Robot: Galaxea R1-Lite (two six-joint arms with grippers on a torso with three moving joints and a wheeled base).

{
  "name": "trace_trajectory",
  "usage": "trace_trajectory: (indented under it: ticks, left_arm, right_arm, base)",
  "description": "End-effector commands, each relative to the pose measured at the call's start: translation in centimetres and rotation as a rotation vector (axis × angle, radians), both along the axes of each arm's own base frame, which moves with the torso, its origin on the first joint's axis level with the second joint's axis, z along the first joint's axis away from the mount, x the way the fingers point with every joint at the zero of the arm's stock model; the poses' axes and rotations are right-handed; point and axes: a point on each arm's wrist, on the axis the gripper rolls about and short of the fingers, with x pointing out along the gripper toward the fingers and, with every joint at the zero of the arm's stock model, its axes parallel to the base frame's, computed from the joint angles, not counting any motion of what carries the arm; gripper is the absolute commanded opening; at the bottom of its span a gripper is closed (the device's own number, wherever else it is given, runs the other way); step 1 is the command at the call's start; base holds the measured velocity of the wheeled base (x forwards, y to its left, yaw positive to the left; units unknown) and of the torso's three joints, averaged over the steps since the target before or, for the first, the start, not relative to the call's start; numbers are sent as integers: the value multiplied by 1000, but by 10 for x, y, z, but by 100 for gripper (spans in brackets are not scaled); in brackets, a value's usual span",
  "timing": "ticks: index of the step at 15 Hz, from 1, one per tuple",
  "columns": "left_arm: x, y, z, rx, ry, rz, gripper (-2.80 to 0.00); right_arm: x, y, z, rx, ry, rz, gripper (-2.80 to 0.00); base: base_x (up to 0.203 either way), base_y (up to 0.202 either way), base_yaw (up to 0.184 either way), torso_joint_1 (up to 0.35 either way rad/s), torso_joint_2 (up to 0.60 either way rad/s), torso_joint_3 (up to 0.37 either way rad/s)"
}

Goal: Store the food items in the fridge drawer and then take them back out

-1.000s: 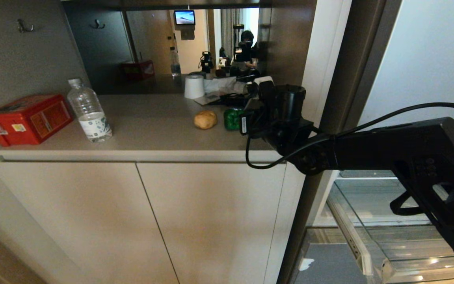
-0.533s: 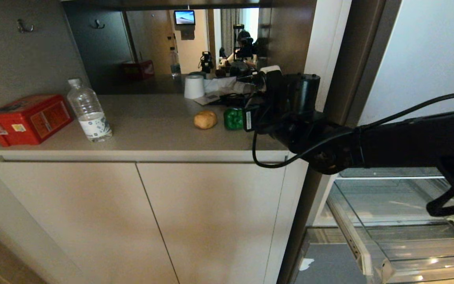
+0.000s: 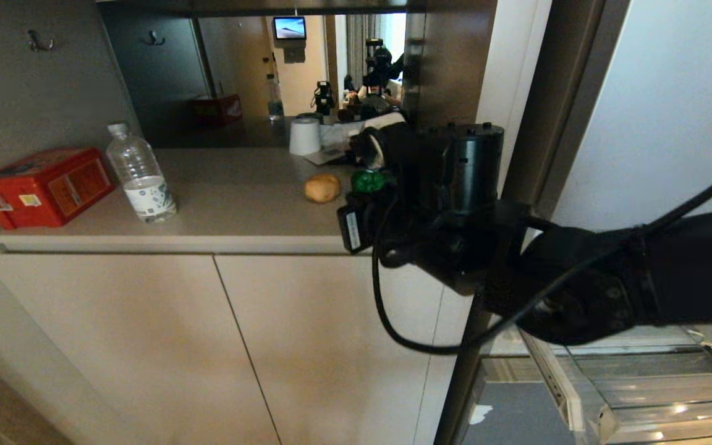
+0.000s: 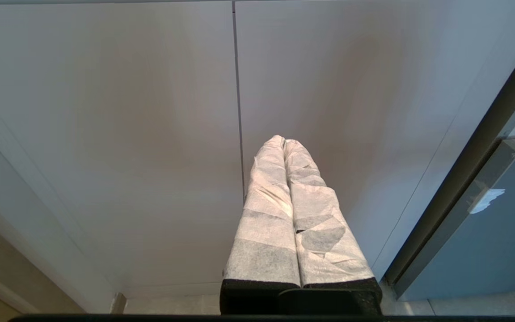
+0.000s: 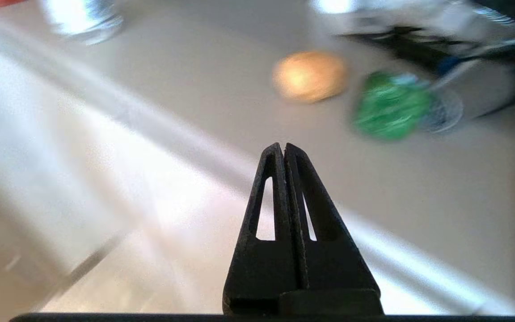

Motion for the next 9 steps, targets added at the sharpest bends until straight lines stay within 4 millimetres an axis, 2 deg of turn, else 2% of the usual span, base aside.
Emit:
trace_trajectory:
  ticks: [1, 2, 5, 9]
  left_arm:
    - [0, 0, 0, 0, 1, 0, -280]
    - [0, 0, 0, 0, 1, 0, -280]
    - [0, 0, 0, 0, 1, 0, -280]
    - [0, 0, 0, 0, 1, 0, -280]
  right_arm:
    - [-35, -7, 6, -8, 5, 41, -280]
    - [-55, -15, 7, -15, 11, 62, -280]
    - [-108, -54, 30, 27, -19, 114, -280]
    - [-166, -132, 49, 125, -84, 136, -280]
  base:
    - [0, 0, 0, 0, 0, 0]
    - [0, 0, 0, 0, 0, 0]
    - [0, 0, 0, 0, 0, 0]
    - [0, 0, 0, 0, 0, 0]
